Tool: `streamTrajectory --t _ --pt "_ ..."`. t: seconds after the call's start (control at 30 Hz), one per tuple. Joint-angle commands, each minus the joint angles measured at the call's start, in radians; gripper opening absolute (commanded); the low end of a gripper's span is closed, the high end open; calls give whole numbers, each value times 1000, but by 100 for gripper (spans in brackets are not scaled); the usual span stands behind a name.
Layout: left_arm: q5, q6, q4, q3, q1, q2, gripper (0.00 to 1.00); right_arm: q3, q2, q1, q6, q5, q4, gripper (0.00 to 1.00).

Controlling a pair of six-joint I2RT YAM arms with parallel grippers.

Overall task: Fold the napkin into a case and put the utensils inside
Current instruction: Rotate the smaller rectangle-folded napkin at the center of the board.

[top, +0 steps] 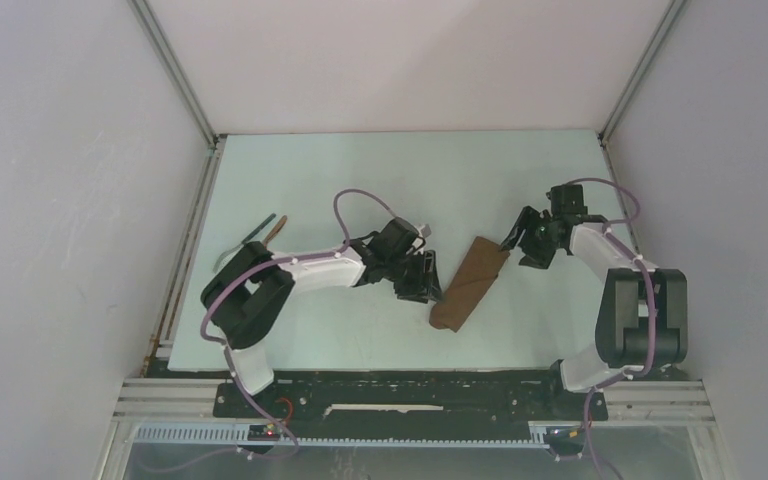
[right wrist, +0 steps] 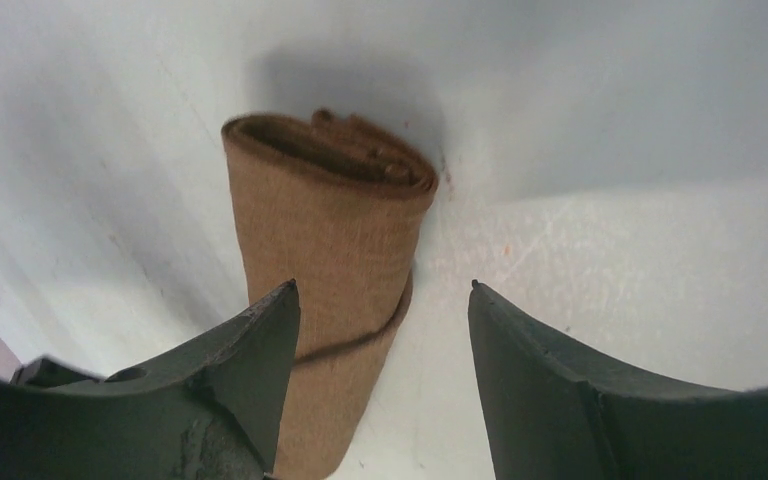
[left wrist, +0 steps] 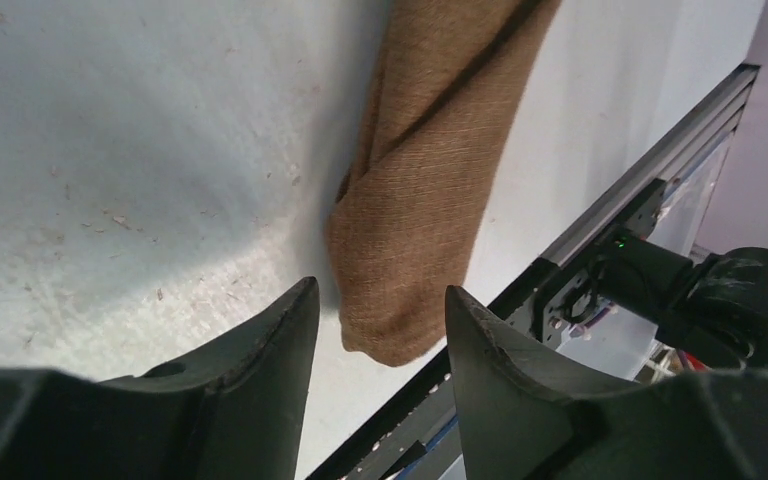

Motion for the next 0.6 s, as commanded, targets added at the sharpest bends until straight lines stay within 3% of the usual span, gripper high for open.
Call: streamTrajectory --t 0.0,0.27,0.57 --pt "102 27 34 18 -18 56 54 -16 -73 67 -47 -30 -55 71" --pt "212 -112 198 54 -98 203 52 -5 -109 44 -45 -6 -72 72" --pt "204 -247 287 251 -201 329 55 47 -187 44 -73 101 -146 73"
